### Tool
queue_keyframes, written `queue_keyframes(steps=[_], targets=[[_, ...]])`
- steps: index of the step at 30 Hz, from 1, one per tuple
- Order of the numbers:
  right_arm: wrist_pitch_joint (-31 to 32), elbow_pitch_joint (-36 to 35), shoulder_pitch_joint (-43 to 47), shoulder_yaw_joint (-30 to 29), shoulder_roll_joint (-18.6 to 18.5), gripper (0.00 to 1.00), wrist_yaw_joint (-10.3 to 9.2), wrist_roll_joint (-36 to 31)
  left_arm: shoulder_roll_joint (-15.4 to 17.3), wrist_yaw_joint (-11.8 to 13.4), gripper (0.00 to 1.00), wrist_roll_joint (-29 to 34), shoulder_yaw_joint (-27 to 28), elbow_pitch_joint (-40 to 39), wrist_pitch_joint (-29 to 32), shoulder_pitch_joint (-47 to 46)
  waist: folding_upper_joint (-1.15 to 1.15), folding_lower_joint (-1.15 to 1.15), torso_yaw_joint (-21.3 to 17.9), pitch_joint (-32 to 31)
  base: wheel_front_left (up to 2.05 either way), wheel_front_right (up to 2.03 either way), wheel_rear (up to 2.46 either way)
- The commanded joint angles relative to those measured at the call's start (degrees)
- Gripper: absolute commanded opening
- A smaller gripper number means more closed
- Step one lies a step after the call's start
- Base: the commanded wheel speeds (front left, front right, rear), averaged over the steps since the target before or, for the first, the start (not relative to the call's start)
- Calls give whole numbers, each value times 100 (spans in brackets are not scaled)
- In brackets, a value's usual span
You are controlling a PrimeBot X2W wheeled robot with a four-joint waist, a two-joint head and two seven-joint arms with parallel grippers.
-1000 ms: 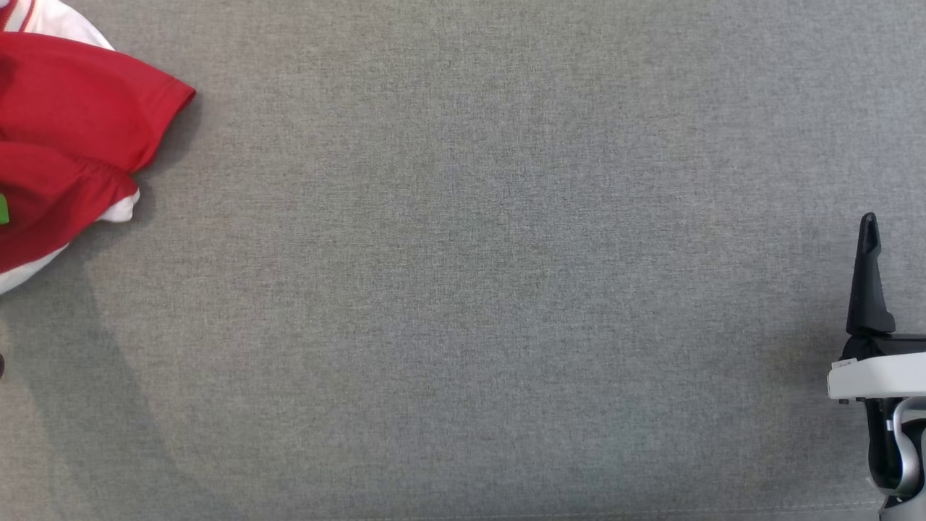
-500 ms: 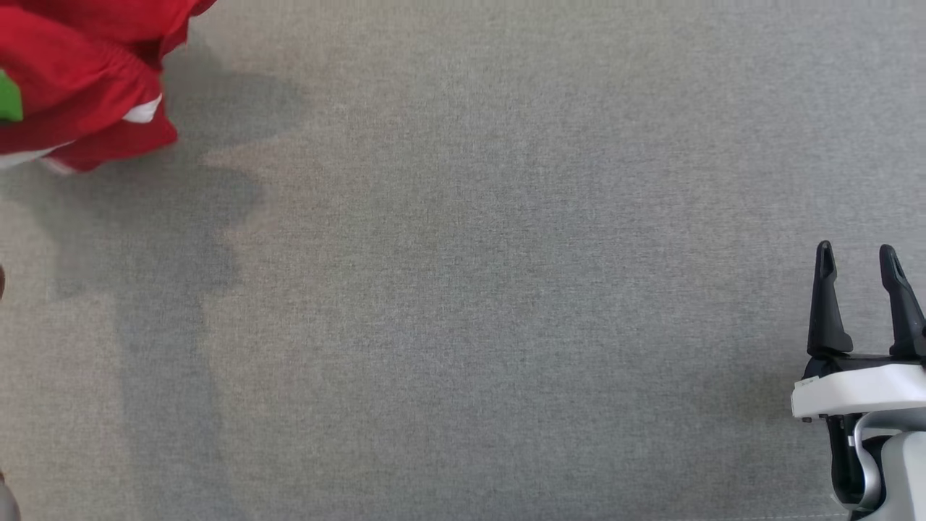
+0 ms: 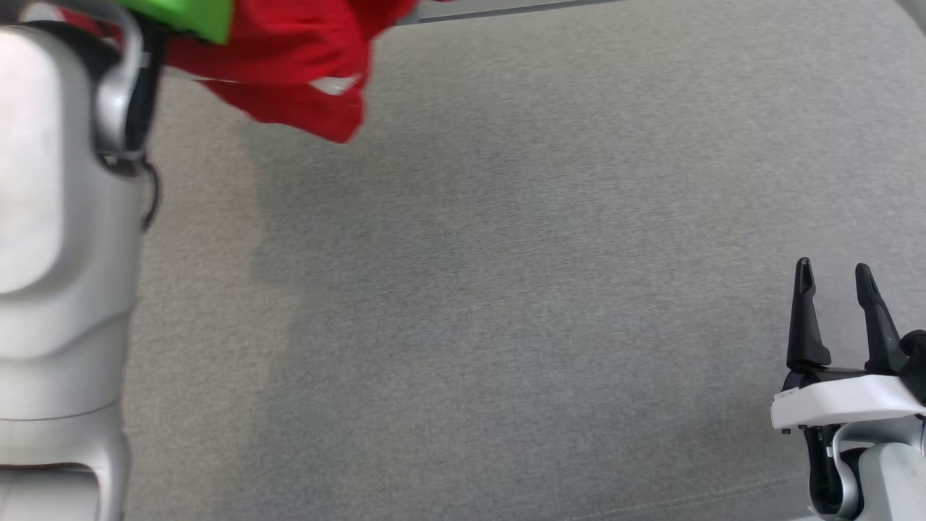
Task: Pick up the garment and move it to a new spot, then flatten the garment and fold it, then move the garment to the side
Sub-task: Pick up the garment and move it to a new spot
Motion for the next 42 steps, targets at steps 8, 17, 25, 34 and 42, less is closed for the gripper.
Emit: queue_keyframes(steps=[8, 17, 25, 34, 42], targets=[[-18, 82, -66, 127, 84, 100, -1, 62, -723, -80, 0, -151, -634, 439, -128, 206, 0, 0, -785, -85, 0, 0, 0], [-18, 140, -124, 300, 121, 100, -1, 128, -992, 157, 0, -325, -921, 1410, -666, 1306, 0, 0, -1025, 44, 0, 0, 0], [-18, 220, -226, 474, 132, 100, -2, 173, -1121, 69, 84, -321, -1406, 2388, -1033, 1984, 0, 0, -994, 109, 0, 0, 0], [-18, 269, -91, 559, 134, 100, -1, 103, -1178, 91, 100, -554, -1738, 2367, -1597, 1787, 0, 0, -576, -246, 0, 0, 0], [-18, 226, 25, 519, 86, 100, -1, 25, -1110, 363, 100, -550, -1413, 1710, -1673, 2055, 0, 0, 46, -573, 0, 0, 0]])
